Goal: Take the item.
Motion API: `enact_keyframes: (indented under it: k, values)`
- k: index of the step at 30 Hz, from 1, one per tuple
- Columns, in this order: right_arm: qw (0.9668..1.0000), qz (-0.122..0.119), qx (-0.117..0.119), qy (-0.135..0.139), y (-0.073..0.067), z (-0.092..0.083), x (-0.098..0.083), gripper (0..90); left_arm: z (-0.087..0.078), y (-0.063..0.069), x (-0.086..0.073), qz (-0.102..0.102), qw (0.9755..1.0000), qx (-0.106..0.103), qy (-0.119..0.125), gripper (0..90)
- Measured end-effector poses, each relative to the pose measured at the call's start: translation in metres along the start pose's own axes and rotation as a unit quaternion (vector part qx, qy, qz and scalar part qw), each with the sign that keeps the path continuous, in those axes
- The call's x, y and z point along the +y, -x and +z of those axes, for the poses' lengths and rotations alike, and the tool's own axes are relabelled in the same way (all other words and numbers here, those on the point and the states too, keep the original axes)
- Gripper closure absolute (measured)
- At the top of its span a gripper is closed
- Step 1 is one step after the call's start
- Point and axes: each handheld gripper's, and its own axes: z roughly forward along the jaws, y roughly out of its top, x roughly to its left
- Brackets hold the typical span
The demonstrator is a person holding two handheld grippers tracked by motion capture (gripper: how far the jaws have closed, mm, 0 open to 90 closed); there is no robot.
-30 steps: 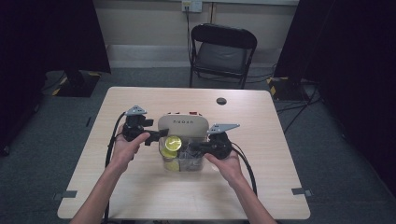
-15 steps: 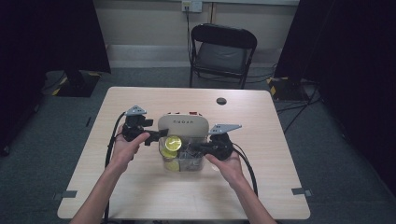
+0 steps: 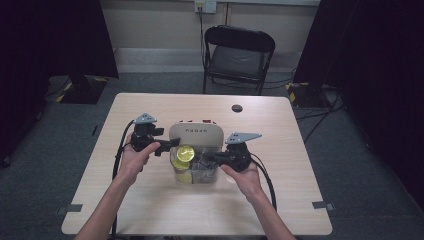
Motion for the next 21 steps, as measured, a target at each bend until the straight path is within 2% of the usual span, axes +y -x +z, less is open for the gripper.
enact_keyframes:
  k: [21]
  values:
    - [0.9997, -0.007, 0.012, 0.022, -0.008, -0.016, 0.012, 90.0, 0.003, 0.001, -0.001, 0.003, 1.0, -0.002, -0.002, 15.4]
